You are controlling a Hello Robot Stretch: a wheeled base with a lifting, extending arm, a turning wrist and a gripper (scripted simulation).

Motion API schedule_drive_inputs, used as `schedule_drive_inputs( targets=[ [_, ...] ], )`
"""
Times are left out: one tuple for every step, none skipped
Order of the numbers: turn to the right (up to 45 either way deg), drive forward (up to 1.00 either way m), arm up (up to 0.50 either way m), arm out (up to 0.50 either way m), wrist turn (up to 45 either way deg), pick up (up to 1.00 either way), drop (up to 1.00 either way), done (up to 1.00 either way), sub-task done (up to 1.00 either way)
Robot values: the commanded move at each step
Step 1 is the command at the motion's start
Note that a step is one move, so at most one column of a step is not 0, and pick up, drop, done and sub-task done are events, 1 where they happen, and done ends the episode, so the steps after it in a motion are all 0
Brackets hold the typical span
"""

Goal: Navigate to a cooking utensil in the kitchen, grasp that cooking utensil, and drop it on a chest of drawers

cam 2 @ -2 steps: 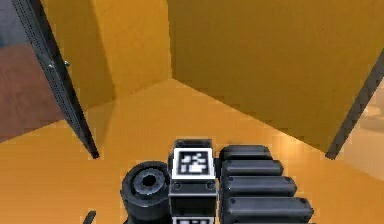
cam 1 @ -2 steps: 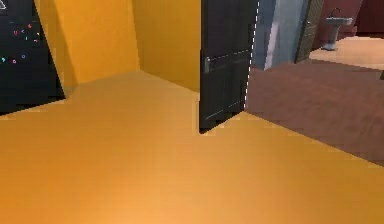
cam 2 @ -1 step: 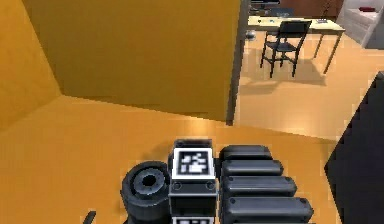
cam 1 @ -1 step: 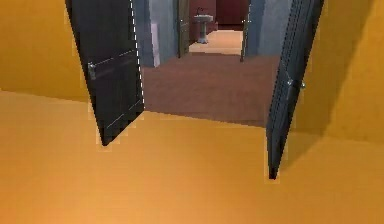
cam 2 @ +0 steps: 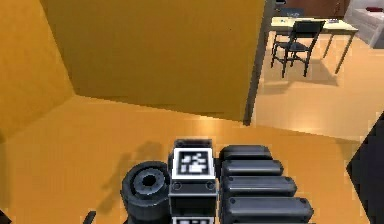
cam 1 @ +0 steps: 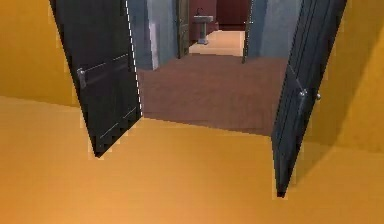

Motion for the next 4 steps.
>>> schedule_drive_inputs(
  targets=[
    [3.0, 0.00, 0.00, 0.00, 0.0, 0.00, 0.00, 0.00, 0.00],
    [0.0, 1.00, 0.00, 0.00, 0.0, 0.00, 0.00, 0.00, 0.00],
    [12.0, 0.00, 0.00, 0.00, 0.0, 0.00, 0.00, 0.00, 0.00],
    [0.0, 0.15, 0.00, 0.00, 0.0, 0.00, 0.00, 0.00, 0.00]
  ],
)
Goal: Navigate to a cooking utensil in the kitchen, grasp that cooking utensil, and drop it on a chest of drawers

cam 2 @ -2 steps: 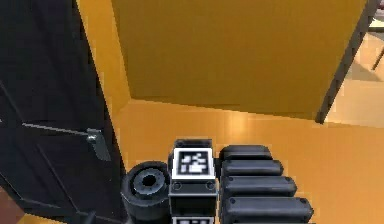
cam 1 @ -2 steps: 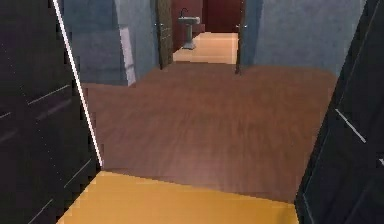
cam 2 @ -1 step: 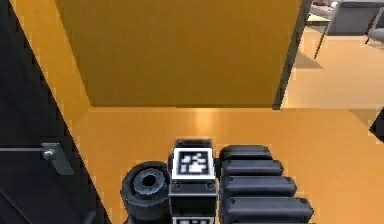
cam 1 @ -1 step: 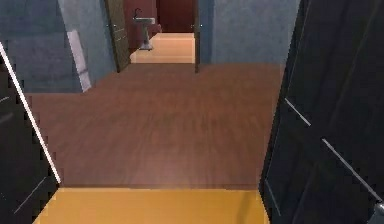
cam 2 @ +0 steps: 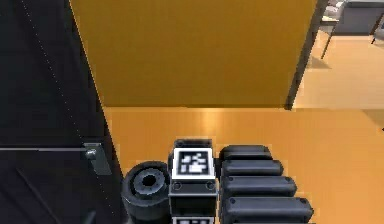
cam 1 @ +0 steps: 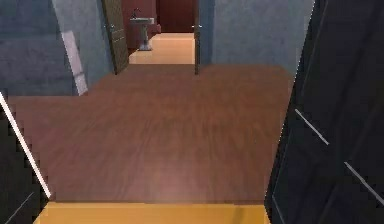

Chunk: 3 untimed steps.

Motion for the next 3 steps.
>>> schedule_drive_inputs(
  targets=[
    [0.0, 1.00, 0.00, 0.00, 0.0, 0.00, 0.00, 0.00, 0.00],
    [0.0, 0.50, 0.00, 0.00, 0.0, 0.00, 0.00, 0.00, 0.00],
    [45.0, 0.00, 0.00, 0.00, 0.0, 0.00, 0.00, 0.00, 0.00]
  ],
)
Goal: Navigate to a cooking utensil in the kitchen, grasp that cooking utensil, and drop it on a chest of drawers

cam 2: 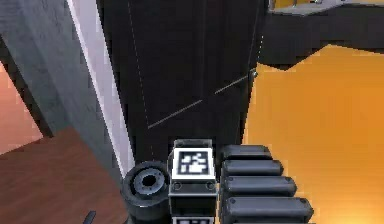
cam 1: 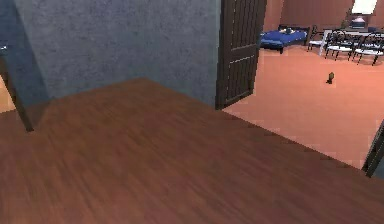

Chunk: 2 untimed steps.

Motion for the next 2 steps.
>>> schedule_drive_inputs(
  targets=[
    [0.0, 0.50, 0.00, 0.00, 0.0, 0.00, 0.00, 0.00, 0.00],
    [39.0, 0.00, 0.00, 0.00, 0.0, 0.00, 0.00, 0.00, 0.00]
  ],
)
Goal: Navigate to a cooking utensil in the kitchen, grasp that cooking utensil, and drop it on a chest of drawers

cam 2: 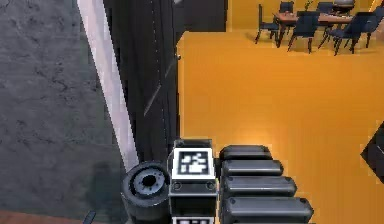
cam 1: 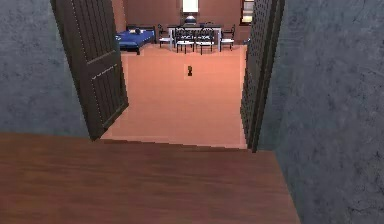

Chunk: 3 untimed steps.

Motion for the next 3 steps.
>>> schedule_drive_inputs(
  targets=[
    [0.0, 1.00, 0.00, 0.00, 0.0, 0.00, 0.00, 0.00, 0.00],
    [0.0, 0.65, 0.00, 0.00, 0.0, 0.00, 0.00, 0.00, 0.00],
    [6.0, 0.00, 0.00, 0.00, 0.0, 0.00, 0.00, 0.00, 0.00]
  ],
)
